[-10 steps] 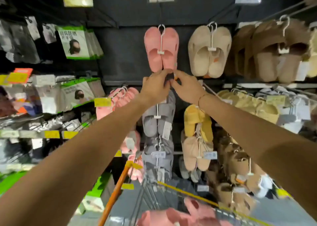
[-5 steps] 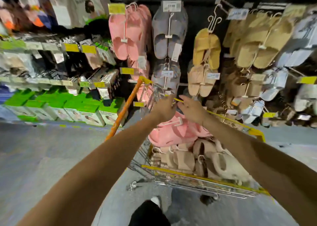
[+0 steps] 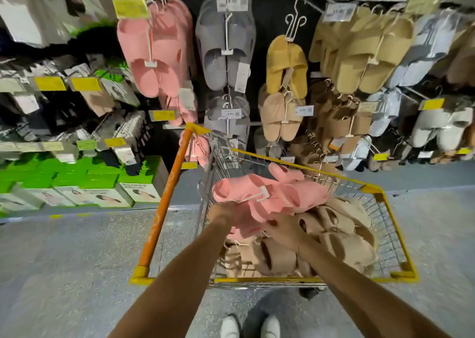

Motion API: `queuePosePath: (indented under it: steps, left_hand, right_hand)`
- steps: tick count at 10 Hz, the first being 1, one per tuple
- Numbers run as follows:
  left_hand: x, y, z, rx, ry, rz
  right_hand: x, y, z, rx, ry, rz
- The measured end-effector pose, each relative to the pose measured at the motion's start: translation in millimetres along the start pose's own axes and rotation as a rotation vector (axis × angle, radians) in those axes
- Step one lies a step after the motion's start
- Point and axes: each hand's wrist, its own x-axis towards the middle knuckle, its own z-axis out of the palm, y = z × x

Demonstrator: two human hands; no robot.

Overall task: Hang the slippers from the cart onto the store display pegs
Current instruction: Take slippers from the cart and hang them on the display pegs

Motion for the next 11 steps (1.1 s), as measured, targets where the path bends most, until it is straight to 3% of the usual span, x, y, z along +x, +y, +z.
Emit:
queuePosePath:
  steps: [1, 2, 3, 4, 5, 7, 11]
  left_hand:
    - [-48, 28, -2, 0.062, 0.018, -0.013]
    - [-49, 31, 12, 0.207, 0.121, 0.068]
    - [-59, 34, 19, 0.017, 0.143, 0.106]
    - [-63, 33, 21, -0.041, 0.136, 0.177]
    - [-67, 28, 21, -0.028, 0.178, 0.208]
    - [-63, 1, 18, 0.035, 0.147, 0.28]
    - [-67, -9, 21, 0.069, 0.122, 0.38]
  right_hand:
    - [-20, 20, 20, -0.347, -0.37, -0.098]
    - [-46, 26, 44, -0.41, -0.606, -0.112]
    - [-41, 25, 49, -0.392, -0.613, -0.098]
    - [-32, 31, 53, -0.446, -0.491, -0.106]
    - [-35, 34, 58, -0.489, -0.512, -0.088]
    - [-36, 49, 78, -0.482, -0.431, -0.121]
    - [-64, 32, 69, -0.46, -0.272, -0.012]
